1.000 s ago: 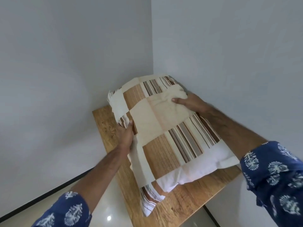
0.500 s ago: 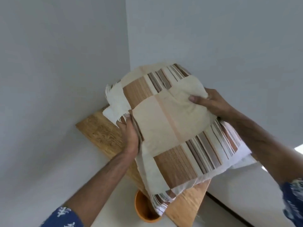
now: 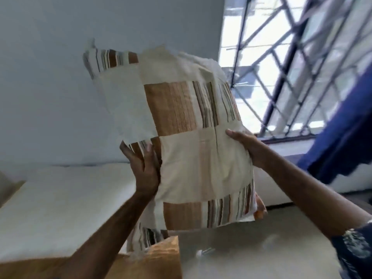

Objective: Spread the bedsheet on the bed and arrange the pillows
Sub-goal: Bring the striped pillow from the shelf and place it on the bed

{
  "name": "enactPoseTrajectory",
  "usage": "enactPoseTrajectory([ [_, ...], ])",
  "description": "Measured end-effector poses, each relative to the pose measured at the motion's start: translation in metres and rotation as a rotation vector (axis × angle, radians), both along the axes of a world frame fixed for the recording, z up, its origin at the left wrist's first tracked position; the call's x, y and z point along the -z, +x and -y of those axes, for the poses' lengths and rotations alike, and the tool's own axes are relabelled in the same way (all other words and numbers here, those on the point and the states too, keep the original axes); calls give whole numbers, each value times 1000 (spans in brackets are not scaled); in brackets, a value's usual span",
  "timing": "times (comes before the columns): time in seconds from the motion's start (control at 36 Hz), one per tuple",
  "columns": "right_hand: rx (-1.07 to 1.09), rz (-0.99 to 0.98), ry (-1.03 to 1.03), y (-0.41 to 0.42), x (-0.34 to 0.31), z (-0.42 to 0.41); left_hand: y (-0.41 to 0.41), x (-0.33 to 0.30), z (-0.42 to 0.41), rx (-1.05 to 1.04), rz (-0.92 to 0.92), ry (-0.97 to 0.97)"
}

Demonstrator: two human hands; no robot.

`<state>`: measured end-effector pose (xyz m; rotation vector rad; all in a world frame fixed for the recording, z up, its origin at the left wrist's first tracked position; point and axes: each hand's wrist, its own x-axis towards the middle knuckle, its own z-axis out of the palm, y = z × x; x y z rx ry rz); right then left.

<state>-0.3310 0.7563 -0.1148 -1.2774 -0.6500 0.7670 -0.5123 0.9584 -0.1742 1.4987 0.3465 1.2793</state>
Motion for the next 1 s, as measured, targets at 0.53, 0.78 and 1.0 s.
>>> enactPoseTrajectory([
  [0.53, 900, -139, 68, 16, 53, 359, 233, 22, 253, 730, -124, 349],
  [0.78, 1269, -149, 80, 35, 86, 440, 354, 51, 350, 1099, -248, 439],
  [1.0, 1581, -196, 83, 65, 98, 469, 458, 57, 423, 1364, -247, 561],
])
